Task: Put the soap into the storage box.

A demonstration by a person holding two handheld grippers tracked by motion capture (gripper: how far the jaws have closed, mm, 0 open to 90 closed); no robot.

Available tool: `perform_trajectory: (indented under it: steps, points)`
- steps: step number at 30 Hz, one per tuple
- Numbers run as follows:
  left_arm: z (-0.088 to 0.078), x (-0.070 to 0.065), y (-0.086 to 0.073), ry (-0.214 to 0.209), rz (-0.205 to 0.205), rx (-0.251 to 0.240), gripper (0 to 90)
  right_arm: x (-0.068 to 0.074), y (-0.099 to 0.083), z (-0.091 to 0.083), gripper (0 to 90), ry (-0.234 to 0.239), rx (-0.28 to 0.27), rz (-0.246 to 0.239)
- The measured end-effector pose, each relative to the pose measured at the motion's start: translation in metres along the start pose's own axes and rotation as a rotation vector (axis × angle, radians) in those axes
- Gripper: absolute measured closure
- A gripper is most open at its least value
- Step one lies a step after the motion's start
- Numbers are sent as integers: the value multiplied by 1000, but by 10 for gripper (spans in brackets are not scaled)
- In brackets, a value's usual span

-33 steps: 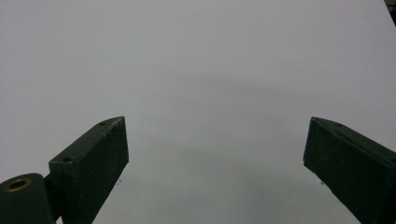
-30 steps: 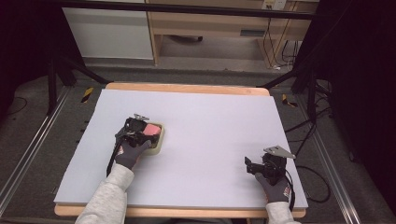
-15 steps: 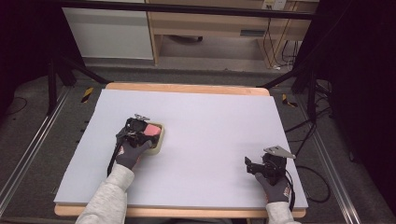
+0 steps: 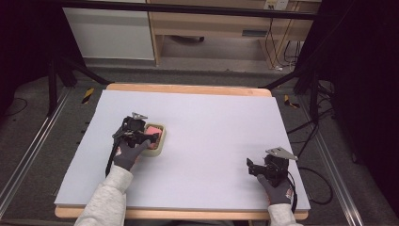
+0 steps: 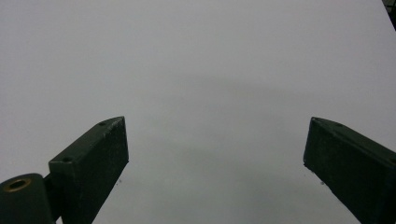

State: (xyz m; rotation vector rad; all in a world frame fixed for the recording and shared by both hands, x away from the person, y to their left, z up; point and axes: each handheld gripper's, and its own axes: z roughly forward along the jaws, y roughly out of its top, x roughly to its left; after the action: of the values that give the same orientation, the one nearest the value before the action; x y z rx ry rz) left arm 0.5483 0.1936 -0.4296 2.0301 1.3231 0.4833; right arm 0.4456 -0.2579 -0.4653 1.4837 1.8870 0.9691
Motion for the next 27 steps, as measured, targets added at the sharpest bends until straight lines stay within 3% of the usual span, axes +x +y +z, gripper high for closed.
perform_trajectory:
  steps: [14, 23, 27]
  points:
    - [-30, -7, -3, -61, 43, -93, 270, 0, 0, -1, 63, -15, -2, 5]
    - [-45, -3, -21, -34, 66, -134, 259, -2, 0, -2, 62, -19, -6, 17]
    - [-49, 3, -34, -32, 47, -148, 251, -3, -1, -2, 63, -23, -7, 16]
